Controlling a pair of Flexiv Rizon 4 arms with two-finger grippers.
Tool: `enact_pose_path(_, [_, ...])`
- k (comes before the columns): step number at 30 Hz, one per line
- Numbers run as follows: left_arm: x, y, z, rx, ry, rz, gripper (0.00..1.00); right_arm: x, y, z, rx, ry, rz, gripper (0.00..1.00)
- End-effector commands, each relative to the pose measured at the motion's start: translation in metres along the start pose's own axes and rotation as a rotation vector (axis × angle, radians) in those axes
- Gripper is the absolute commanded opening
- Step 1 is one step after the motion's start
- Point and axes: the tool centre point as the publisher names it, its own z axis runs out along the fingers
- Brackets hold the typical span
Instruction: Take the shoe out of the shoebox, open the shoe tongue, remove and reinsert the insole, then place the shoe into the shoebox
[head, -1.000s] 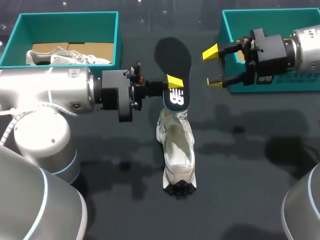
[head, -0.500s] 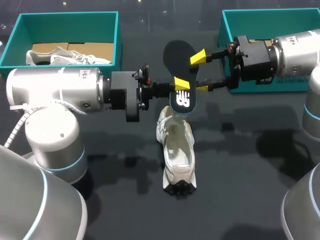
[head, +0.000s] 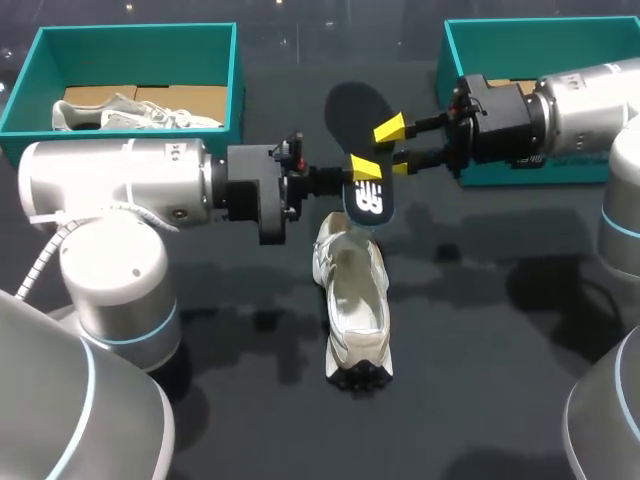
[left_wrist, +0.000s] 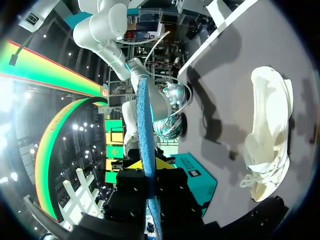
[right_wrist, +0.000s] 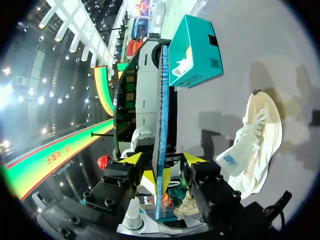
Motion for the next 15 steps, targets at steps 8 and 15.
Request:
enact_pose_path(8, [0.0035,0.0002,0.007,-0.002,0.006,0.009,0.0,-0.0033,0.0059,0.0086,0.031,0.012,0.002,0.42])
enact_pose_path(15, [0.0035,-0.0019,0.0081,-0.003,0.005,0.013,0.0,-0.0039,0.0053,0.0088,0.026,0.014,0.0,0.33])
